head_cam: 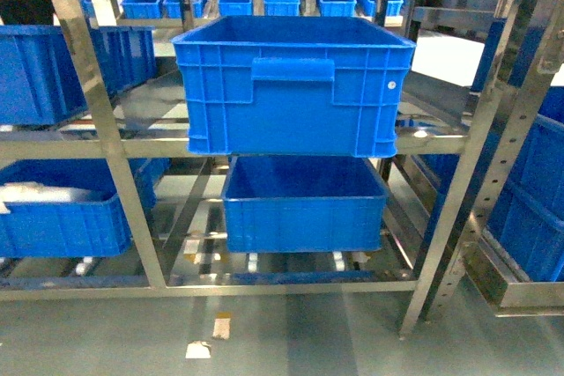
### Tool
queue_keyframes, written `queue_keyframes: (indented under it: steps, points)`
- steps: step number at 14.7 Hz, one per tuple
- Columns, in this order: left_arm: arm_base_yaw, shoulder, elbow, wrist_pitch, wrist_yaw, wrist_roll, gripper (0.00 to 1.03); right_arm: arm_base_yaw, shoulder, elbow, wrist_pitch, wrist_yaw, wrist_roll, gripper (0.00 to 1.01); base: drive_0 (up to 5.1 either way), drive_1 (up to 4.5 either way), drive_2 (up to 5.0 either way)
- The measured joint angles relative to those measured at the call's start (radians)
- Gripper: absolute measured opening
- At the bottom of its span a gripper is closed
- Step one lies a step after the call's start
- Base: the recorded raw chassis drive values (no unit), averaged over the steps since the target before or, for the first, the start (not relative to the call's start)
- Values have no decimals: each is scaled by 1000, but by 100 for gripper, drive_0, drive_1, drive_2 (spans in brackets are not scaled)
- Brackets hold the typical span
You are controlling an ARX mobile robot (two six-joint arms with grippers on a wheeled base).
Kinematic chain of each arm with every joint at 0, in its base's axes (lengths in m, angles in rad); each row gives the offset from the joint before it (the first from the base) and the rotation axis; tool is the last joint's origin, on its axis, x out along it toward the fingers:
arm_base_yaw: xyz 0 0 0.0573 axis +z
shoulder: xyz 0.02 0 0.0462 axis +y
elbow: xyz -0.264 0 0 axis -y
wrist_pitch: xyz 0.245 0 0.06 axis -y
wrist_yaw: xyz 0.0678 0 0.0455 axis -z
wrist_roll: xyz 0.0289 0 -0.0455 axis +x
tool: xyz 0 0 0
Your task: Pick red block from blue box to shelf
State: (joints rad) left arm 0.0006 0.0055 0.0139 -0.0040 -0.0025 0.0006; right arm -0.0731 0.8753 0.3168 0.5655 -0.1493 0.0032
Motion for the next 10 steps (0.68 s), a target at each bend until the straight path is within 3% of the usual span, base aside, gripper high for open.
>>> queue_keyframes:
  steps: [1,10]
  points:
    - [-1,0,0,0,2,0,98,0,0,0,-1,0,0,28,-161,50,-371]
    - [-1,0,0,0,2,0,98,0,0,0,0,0,0,28,0,0,0]
